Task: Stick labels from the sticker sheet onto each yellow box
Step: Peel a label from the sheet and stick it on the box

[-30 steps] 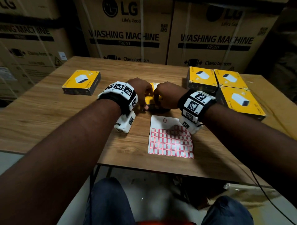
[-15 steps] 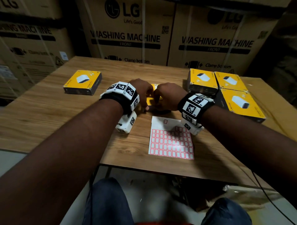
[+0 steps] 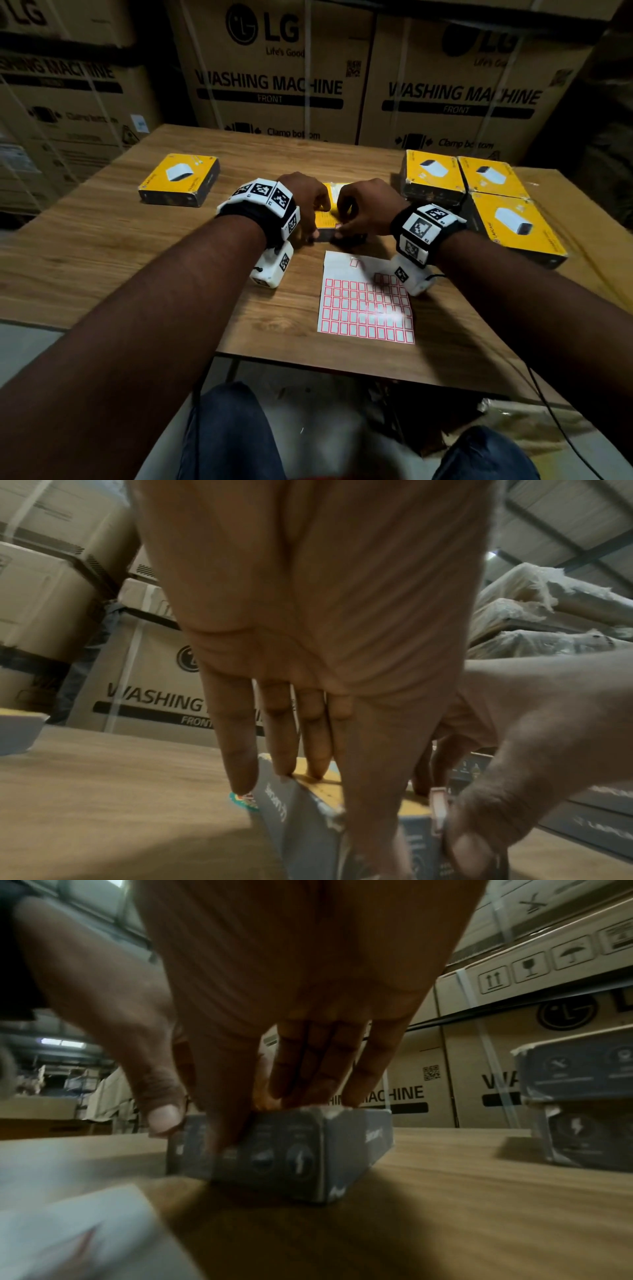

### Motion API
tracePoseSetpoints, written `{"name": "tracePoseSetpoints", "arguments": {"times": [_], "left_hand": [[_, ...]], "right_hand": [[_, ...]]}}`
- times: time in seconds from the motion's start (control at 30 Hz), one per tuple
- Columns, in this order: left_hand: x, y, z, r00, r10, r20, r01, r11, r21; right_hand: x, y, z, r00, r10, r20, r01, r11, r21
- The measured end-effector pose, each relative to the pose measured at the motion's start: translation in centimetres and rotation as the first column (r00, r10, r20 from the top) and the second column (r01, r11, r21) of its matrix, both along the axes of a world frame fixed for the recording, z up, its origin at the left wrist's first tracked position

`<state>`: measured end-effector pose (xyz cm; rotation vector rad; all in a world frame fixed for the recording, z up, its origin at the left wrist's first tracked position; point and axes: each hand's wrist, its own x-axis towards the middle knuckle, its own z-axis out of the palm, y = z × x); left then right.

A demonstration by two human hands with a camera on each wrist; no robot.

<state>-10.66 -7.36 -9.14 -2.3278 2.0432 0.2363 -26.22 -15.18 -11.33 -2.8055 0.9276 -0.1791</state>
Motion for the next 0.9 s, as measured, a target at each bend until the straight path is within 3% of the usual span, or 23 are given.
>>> {"name": "tracePoseSetpoints", "arguments": {"times": [0.13, 0.43, 0.63, 0.9], "left_hand": [[-0.6, -0.5, -0.2, 1.0, 0.022, 0.018, -0.022, 1.0, 0.002], [-3.5, -1.3, -1.5, 0.977, 0.036, 0.212, -0.018, 0.996, -0.088], [-3.4, -1.5, -1.2, 0.973, 0.04, 0.226, -0.025, 0.997, -0.071], [-2.1, -1.5, 0.1, 0.973, 0.0, 0.231, -0.015, 0.998, 0.061]], "right_hand": [[-0.8, -0.7, 0.3, 1.0, 0.001, -0.017, 0.0, 0.999, 0.045], [-1.9, -1.5, 0.5, 1.0, -0.007, 0.03, 0.002, 0.981, 0.192], [-1.7, -1.6, -0.1, 0.994, -0.058, 0.091, 0.035, 0.97, 0.239], [-1.0, -1.1, -0.4, 0.998, -0.058, 0.029, 0.054, 0.99, 0.133]]}}
